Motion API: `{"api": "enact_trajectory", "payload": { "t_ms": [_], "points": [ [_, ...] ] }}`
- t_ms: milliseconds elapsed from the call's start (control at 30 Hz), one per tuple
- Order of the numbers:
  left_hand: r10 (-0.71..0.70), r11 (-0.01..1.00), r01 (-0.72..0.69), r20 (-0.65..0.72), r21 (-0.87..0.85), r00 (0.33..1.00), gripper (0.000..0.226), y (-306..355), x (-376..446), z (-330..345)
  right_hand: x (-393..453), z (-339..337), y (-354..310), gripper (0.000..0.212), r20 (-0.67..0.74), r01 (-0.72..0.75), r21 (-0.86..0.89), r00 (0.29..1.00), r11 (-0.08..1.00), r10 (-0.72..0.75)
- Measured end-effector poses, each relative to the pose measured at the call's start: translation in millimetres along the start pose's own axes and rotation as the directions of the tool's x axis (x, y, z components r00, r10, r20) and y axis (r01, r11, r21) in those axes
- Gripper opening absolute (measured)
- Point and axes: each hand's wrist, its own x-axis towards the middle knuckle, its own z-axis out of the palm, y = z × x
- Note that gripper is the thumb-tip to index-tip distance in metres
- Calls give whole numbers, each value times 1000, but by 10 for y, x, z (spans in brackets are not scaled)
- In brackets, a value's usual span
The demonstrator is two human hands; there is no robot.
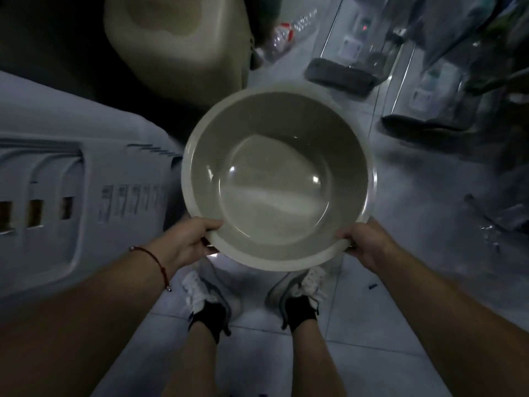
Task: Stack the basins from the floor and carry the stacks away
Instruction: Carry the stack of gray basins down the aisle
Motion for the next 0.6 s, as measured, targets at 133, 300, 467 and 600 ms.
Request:
{"api": "enact_trajectory", "payload": {
  "t_ms": [133, 300, 467, 600],
  "points": [
    [53, 999, -53, -22, 4, 998, 38, -239, 563, -13, 421, 93, 322, 44, -35, -21, 33, 999, 999, 22],
    [74, 997, -72, -59, 40, 996, 39, -636, 989, -127, 633, 192, 700, 53, -76, -39, 65, 996, 997, 44],
    [128, 981, -103, -152, 163, 980, 38, -815, 1172, -264, 789, 143, 878, 38, -4, -184, 92, 983, 979, 185],
    [172, 919, -87, -192, 384, 966, 39, -721, 1157, -375, 782, 110, 828, 18, -39, -255, -47, 967, 966, 253]
  ]
}}
